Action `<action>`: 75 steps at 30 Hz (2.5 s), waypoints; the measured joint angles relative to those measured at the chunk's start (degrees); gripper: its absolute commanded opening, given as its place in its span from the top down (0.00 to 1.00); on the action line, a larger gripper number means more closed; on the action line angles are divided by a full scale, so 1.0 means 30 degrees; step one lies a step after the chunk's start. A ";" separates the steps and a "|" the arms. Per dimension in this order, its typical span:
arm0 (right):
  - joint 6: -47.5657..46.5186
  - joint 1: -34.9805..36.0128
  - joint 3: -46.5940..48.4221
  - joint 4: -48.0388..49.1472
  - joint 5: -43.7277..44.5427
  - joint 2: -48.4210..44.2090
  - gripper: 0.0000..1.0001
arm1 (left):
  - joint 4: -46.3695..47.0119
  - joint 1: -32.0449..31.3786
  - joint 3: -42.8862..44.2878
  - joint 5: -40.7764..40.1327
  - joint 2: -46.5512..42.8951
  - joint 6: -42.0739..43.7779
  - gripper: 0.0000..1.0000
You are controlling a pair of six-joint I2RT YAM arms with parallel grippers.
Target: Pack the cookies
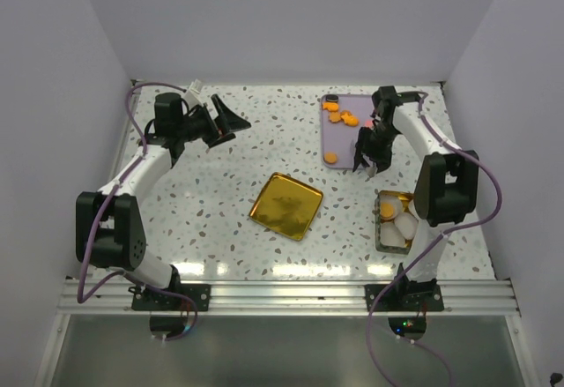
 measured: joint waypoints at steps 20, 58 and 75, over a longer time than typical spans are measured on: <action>-0.0437 0.0000 0.0000 0.0597 0.0452 0.0532 0.63 | -0.0262 0.0007 0.0000 -0.0044 0.0000 0.0219 0.00; 0.4605 -0.1887 -0.7184 -0.2973 0.4539 -1.7143 0.62 | -0.0780 0.0007 -0.0525 0.0401 0.0627 0.0357 0.00; 0.5384 -0.5661 -1.0761 -0.2922 0.3242 -1.6662 0.64 | -0.0379 0.0007 -0.0838 0.0845 0.0648 0.0350 0.01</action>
